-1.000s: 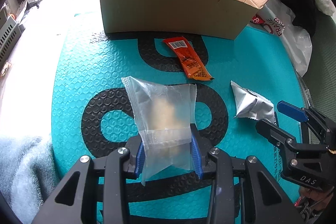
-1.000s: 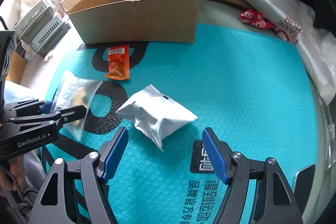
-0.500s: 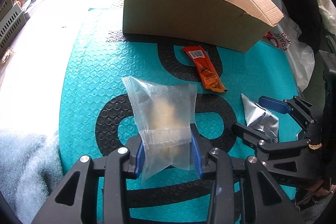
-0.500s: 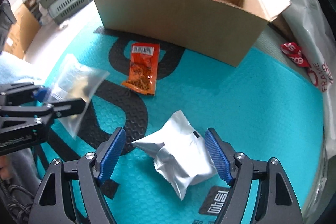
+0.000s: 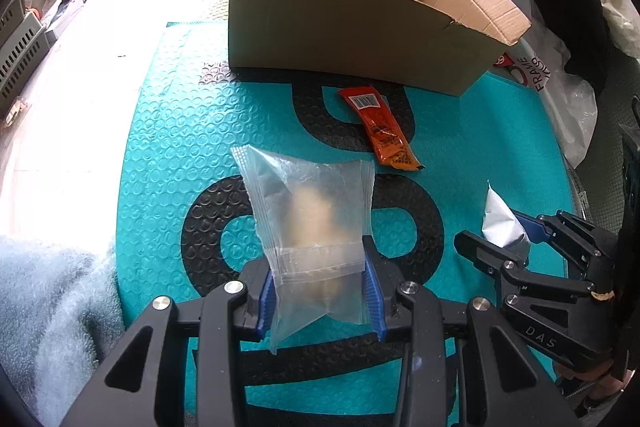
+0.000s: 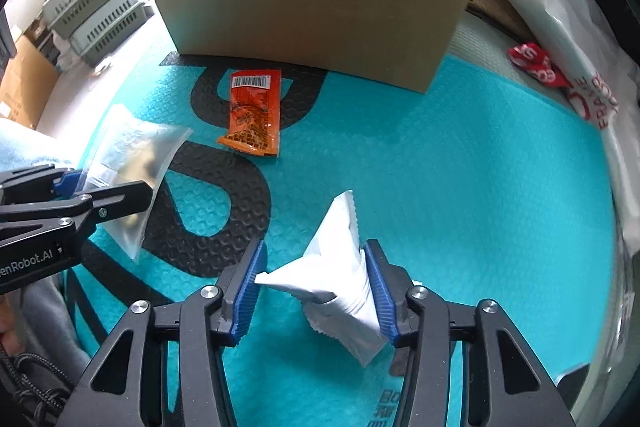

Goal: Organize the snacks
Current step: 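Lift both held packets and carry them over the box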

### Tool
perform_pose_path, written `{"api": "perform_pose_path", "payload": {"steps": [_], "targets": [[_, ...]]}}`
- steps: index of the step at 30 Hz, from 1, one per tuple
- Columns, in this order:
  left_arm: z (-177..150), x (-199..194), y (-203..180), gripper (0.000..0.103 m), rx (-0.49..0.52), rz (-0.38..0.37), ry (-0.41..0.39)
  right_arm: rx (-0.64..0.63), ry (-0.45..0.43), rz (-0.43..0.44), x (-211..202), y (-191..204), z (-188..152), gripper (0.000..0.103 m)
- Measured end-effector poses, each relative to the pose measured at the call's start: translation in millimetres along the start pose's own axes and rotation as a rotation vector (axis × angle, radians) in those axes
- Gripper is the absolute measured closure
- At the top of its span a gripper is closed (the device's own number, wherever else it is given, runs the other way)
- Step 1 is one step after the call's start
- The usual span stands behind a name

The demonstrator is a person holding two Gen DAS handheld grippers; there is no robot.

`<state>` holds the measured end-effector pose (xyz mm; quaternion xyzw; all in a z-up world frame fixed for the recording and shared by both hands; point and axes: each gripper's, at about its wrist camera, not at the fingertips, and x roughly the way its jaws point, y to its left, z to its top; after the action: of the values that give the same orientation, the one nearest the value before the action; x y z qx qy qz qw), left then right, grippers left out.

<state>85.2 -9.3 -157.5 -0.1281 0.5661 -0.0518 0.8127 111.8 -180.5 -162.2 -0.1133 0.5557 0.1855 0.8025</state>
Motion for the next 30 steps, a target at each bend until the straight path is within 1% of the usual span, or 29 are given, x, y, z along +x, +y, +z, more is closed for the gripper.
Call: {"api": "perform_pose_path", "payload": {"steps": [6, 13, 20, 26, 30], "targets": [[-0.3, -21.8, -12.0, 0.067, 0.026, -0.014, -0.034, 0.084, -0.024, 0.026, -13.3, -5.9, -13.8, 0.056], [-11.3, -54.9, -22.5, 0.067, 0.053, -0.032, -0.068, 0.13, -0.073, 0.042, -43.1, -2.4, -20.2, 0.056], [-24.6, -101.2, -33.0, 0.067, 0.093, -0.04, -0.133, 0.144, -0.124, 0.045, -82.2, 13.1, -31.6, 0.056], [-29.4, -137.5, -47.6, 0.067, 0.137, -0.051, -0.177, 0.148, -0.174, 0.038, -115.9, 24.1, -42.9, 0.056], [-29.1, -166.1, -58.0, 0.067, 0.167, -0.054, -0.231, 0.143, -0.212, 0.032, -141.7, 29.0, -46.2, 0.056]]}}
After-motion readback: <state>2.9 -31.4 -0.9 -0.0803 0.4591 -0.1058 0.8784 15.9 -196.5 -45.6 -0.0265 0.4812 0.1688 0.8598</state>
